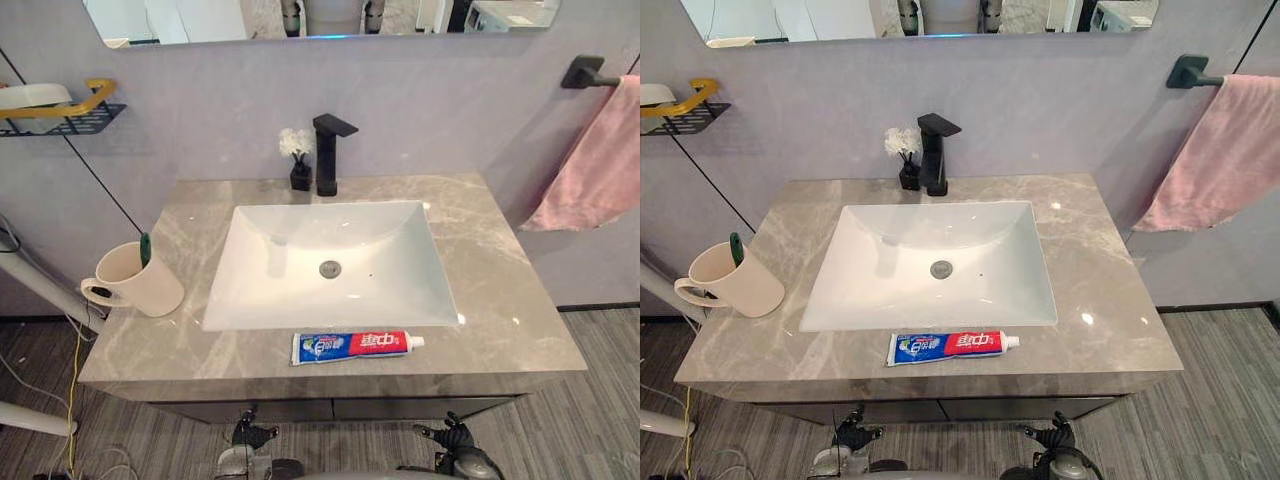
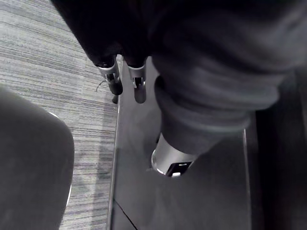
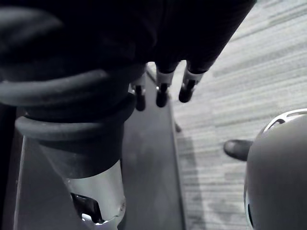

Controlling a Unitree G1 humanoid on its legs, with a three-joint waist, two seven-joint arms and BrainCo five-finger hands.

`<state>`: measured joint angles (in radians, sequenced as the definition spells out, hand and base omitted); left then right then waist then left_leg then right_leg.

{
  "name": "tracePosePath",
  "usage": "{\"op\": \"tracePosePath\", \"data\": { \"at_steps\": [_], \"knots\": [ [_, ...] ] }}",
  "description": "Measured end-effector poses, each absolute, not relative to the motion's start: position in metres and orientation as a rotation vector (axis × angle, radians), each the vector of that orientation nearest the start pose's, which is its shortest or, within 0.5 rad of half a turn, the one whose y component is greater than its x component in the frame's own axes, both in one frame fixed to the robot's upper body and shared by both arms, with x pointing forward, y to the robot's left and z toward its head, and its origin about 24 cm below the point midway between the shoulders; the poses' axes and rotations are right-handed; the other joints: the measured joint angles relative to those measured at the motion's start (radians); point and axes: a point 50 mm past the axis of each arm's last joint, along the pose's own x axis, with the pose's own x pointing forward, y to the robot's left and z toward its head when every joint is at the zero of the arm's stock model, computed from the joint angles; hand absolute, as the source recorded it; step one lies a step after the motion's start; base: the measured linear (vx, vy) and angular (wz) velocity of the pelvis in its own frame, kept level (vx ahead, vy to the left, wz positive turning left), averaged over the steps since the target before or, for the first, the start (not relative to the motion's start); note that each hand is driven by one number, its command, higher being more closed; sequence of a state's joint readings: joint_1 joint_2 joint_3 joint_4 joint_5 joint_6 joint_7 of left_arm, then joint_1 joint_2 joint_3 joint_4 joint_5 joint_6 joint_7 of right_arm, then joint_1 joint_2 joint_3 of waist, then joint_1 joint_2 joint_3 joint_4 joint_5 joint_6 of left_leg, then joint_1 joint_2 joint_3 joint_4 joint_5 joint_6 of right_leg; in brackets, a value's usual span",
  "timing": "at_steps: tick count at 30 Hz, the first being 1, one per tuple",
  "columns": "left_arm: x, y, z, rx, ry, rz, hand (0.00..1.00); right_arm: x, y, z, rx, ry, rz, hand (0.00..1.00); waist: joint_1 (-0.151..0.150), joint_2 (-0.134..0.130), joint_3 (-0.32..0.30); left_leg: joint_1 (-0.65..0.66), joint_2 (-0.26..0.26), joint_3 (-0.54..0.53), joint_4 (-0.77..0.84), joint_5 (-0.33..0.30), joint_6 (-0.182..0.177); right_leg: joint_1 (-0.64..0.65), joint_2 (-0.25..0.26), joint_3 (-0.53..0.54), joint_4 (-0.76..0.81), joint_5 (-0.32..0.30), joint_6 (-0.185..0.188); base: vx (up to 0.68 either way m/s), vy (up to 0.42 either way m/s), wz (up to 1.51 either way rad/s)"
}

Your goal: Organize washtable

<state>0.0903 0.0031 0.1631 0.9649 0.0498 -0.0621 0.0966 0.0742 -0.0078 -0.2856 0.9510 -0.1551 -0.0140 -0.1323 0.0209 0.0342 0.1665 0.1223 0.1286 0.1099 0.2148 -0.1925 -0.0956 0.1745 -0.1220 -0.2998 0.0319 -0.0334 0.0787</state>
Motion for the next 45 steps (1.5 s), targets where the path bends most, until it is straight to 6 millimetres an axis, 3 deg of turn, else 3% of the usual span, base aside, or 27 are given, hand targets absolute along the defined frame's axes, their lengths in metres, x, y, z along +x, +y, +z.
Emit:
{"op": "tracePosePath", "data": {
  "at_steps": [9, 10, 17, 23, 29, 36, 42, 45],
  "knots": [
    [0.109, 0.185, -0.154, 0.004, 1.000, 0.269, 0.00, 0.105, -0.202, -0.155, -0.066, 1.045, -0.345, 0.00, 0.020, -0.013, -0.009, 0.011, -0.017, -0.029, -0.054, 0.020, 0.008, 0.005, 0.000, -0.002, -0.055, 0.036, 0.007, -0.05, 0.008, 0.01],
    [0.104, 0.192, -0.156, 0.029, 1.023, 0.286, 0.00, 0.099, -0.207, -0.157, -0.082, 1.077, -0.347, 0.00, 0.020, -0.030, -0.041, -0.002, -0.038, -0.103, -0.076, 0.029, 0.013, -0.001, -0.003, -0.017, -0.069, 0.039, 0.009, 0.00, 0.000, 0.00],
    [0.105, 0.192, -0.156, 0.030, 1.021, 0.287, 0.00, 0.097, -0.208, -0.158, -0.055, 1.079, -0.367, 0.00, 0.020, -0.028, -0.040, -0.004, -0.038, -0.100, -0.076, 0.029, 0.013, -0.006, -0.003, -0.016, -0.068, 0.039, 0.009, 0.00, 0.000, 0.00],
    [0.105, 0.193, -0.156, 0.020, 1.025, 0.319, 0.00, 0.088, -0.214, -0.158, 0.091, 1.074, -0.507, 0.00, 0.019, -0.023, -0.039, -0.008, -0.035, -0.051, -0.101, 0.033, 0.014, -0.042, -0.009, 0.011, -0.048, 0.038, 0.011, 0.00, 0.015, -0.19],
    [0.093, 0.213, -0.155, -0.022, 1.035, 0.474, 0.00, 0.078, -0.259, -0.141, 0.273, 0.913, -0.876, 0.00, 0.019, -0.036, -0.034, 0.023, -0.040, 0.005, -0.119, 0.033, 0.015, -0.044, -0.026, 0.033, -0.024, 0.025, 0.029, 0.02, 0.035, -0.11],
    [0.071, 0.225, -0.156, -0.063, 1.056, 0.585, 0.00, 0.070, -0.319, -0.108, 0.280, 0.704, -1.166, 0.00, 0.022, -0.062, -0.034, 0.049, -0.041, 0.031, -0.137, 0.032, 0.016, -0.048, -0.040, 0.051, 0.008, 0.010, 0.034, -0.01, 0.012, -0.07],
    [0.059, 0.225, -0.157, -0.056, 1.084, 0.591, 0.00, 0.059, -0.395, -0.049, 0.123, 0.481, -1.430, 0.00, 0.018, -0.079, -0.053, 0.050, -0.059, 0.029, -0.153, 0.038, 0.024, -0.057, -0.053, 0.050, 0.018, 0.005, 0.039, 0.00, 0.004, 0.01],
    [0.058, 0.224, -0.158, -0.041, 1.091, 0.570, 0.00, 0.069, -0.411, -0.026, 0.063, 0.396, -1.473, 0.00, 0.011, -0.082, -0.071, 0.059, -0.062, 0.026, -0.166, 0.045, 0.030, -0.055, -0.055, 0.048, 0.017, 0.005, 0.039, 0.00, 0.008, 0.01]
  ]
}}
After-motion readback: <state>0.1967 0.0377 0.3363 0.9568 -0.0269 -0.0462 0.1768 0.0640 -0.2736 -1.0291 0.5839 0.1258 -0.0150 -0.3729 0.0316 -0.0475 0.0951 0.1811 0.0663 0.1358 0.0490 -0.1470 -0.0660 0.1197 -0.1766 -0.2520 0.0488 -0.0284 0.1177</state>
